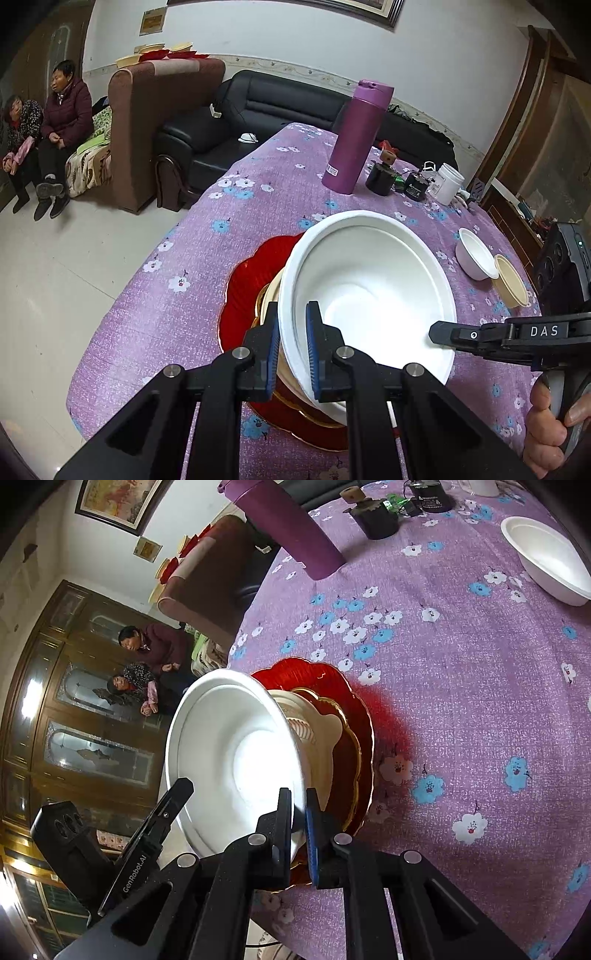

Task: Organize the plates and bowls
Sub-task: 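Lower the white bowl into the cream plate with both grippers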

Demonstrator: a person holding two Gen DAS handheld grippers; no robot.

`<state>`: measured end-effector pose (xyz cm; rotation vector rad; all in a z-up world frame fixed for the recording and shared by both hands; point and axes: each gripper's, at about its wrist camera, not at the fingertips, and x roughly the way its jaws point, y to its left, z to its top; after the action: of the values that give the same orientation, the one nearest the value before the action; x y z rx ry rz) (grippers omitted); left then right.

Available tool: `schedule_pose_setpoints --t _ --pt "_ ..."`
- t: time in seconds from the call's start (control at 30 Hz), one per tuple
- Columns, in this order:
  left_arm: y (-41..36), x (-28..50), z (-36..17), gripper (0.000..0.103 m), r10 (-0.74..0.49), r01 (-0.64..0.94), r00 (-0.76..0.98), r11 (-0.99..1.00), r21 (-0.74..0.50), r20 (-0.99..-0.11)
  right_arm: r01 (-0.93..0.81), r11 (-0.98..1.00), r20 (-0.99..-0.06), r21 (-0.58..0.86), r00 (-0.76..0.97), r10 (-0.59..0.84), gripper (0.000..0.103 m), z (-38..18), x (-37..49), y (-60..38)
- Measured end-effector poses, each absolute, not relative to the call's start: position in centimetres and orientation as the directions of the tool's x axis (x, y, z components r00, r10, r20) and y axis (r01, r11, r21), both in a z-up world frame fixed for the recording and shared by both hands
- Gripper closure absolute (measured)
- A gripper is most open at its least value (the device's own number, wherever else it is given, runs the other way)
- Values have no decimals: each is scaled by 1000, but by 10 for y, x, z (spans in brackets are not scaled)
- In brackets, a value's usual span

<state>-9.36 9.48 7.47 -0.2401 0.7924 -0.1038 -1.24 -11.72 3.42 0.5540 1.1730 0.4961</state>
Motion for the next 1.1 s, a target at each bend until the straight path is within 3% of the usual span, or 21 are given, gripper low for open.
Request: schedule_pose_setpoints --t 0.37,0.73,1.1 --pt "98 -91 73 91 -170 -14 697 968 -250 -696 -78 782 -729 618 314 608 92 30 -4 -114" --pt "98 -92 76 91 -163 -17 708 969 -247 -687 -87 791 -730 605 334 596 77 33 -7 -123" --pt "82 -99 89 89 -177 28 725 973 -229 -665 -65 757 -686 650 380 621 76 42 -23 -157"
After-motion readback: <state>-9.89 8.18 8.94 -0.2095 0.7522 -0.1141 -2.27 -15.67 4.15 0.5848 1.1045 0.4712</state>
